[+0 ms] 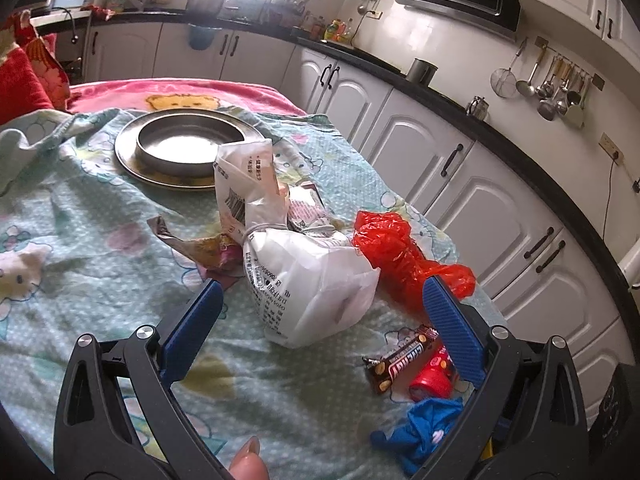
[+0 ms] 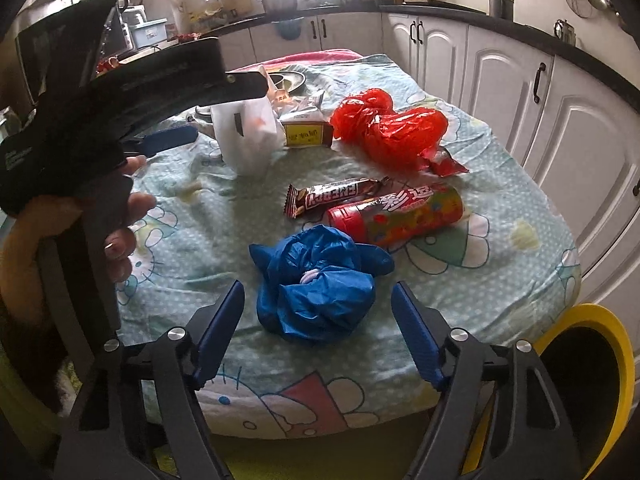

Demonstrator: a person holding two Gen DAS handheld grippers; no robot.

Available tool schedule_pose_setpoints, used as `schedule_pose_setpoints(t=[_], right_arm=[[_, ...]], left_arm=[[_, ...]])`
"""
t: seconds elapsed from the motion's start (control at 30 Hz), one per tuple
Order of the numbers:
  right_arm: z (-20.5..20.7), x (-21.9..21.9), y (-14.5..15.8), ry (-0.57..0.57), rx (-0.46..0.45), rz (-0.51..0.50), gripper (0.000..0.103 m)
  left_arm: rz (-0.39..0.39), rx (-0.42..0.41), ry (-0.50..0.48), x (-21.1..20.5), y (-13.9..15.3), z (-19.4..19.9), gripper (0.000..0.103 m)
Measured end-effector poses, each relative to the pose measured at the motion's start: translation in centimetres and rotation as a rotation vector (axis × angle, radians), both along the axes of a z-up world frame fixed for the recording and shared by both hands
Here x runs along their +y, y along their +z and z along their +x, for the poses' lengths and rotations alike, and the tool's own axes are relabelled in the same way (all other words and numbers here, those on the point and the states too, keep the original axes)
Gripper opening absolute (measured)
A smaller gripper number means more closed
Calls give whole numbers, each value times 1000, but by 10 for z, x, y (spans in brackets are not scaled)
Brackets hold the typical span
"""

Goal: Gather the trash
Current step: 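Grasp the blue bag with the right tool while the left tool grasps the white bag, then carry the blue bag with the right tool while the left tool carries the white bag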

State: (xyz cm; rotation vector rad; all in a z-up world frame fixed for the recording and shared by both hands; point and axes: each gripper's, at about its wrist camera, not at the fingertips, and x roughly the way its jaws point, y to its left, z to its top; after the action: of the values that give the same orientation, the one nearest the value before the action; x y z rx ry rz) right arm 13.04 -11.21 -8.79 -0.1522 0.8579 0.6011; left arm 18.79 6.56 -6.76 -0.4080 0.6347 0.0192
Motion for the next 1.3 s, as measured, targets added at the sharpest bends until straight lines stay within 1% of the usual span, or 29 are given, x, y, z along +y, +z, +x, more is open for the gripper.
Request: schedule_pose_setpoints(t=[0.13, 0.27, 0.3, 0.33, 0.37, 0.4, 0.47, 0.5, 0.63, 0.7, 0.77, 0.83, 1.0, 1.13, 1.3], right_arm=[[3, -1, -3, 3, 11, -4, 66], [3, 0, -5, 12, 25, -6, 62], [3, 1, -5, 17, 26, -4, 62], [3, 1, -5, 19, 27, -4, 62], [2, 1, -5, 18, 27, -3, 61], [3, 1, -5, 18, 28, -2, 61], [3, 1, -5, 17, 32, 0, 61], [4, 1, -5, 16, 34, 2, 60], [4, 1, -6, 25, 45, 4, 53], [5, 0, -7, 28, 51, 4, 50], [4, 0, -8, 29, 57, 3, 46], [4, 1, -8, 30, 60, -1, 41], [4, 0, -7, 39, 64, -4, 35], [3, -1, -5, 54, 67, -2, 27], [0, -1, -2, 75, 69, 3, 21]], left_arm=[[-12, 17, 16, 0, -6, 7, 92], [-23, 40, 38, 2, -11, 12, 92], [-27, 43, 38, 3, -12, 12, 89], [-25, 46, 40, 3, -13, 12, 83], [-23, 51, 44, 4, -14, 12, 81], [-29, 54, 43, 4, -16, 11, 76], [-43, 55, 33, 4, -18, 11, 73], [-45, 51, 24, 3, -19, 10, 65], [-44, 47, 13, 0, -18, 6, 55], [-42, 49, 8, -1, -19, 3, 47], [-44, 49, 7, -1, -20, 0, 43], [-49, 51, 5, 0, -21, -3, 40], [-58, 38, -6, 2, -18, -13, 38], [-71, 18, -26, 3, -14, -26, 37], [-78, 6, -38, 6, -8, -41, 37]])
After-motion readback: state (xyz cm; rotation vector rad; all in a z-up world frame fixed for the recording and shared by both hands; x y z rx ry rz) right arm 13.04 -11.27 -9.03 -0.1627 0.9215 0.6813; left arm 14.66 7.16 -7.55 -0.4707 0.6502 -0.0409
